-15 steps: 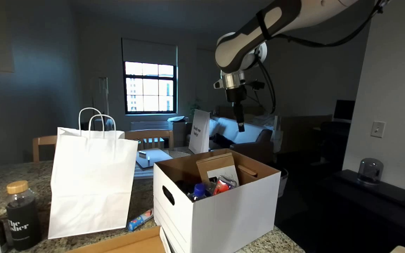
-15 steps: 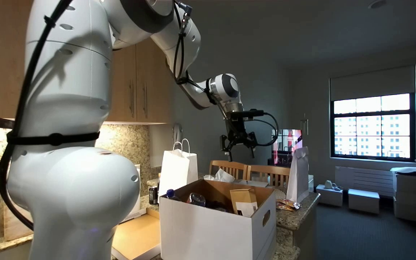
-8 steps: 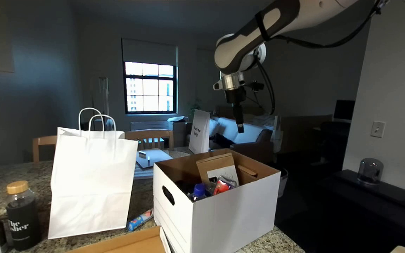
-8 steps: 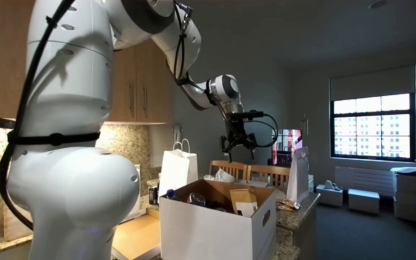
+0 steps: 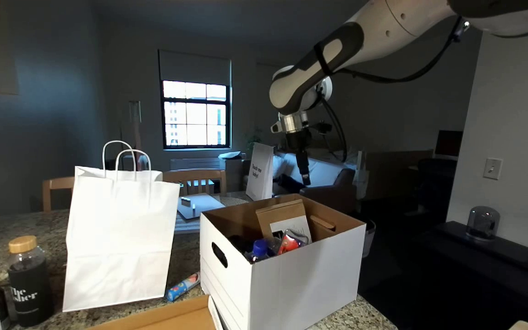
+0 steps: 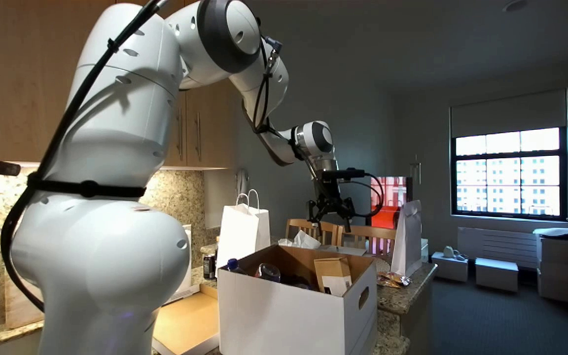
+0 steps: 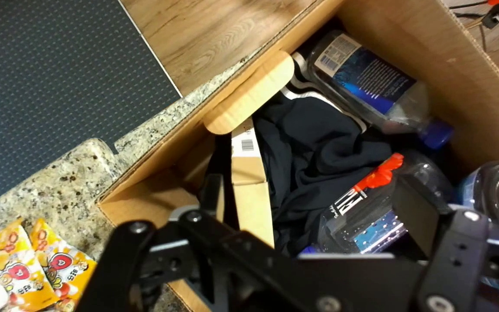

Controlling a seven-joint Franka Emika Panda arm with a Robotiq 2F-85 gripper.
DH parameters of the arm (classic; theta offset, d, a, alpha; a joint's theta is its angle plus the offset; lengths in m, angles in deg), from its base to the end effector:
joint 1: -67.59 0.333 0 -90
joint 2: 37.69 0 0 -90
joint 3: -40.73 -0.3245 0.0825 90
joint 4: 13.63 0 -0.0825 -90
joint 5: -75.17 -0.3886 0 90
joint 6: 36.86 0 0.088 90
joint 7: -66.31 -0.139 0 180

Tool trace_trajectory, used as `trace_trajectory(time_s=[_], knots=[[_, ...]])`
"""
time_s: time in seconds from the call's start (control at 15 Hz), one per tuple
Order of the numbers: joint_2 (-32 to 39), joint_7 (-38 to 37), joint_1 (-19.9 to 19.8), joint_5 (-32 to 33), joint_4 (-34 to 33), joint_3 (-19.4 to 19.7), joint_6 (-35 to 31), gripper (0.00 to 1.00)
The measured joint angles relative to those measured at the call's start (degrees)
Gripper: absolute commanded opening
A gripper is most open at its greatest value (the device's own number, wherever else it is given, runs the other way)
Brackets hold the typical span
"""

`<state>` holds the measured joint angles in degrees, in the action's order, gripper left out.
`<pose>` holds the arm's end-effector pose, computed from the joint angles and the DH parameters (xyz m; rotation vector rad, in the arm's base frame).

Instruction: Remove smaller box and three bottles from the bigger box and you put them on the table

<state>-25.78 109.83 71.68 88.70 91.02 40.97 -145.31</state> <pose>0.6012 0.0162 0.3861 2.6605 1.3145 -0.3087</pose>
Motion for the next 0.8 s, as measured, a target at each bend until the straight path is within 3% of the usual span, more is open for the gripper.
trace_trajectory(time_s=[0.8], knots=[[12.02, -1.56, -0.31, 2.02, -6.85, -1.18, 1.1, 1.0]])
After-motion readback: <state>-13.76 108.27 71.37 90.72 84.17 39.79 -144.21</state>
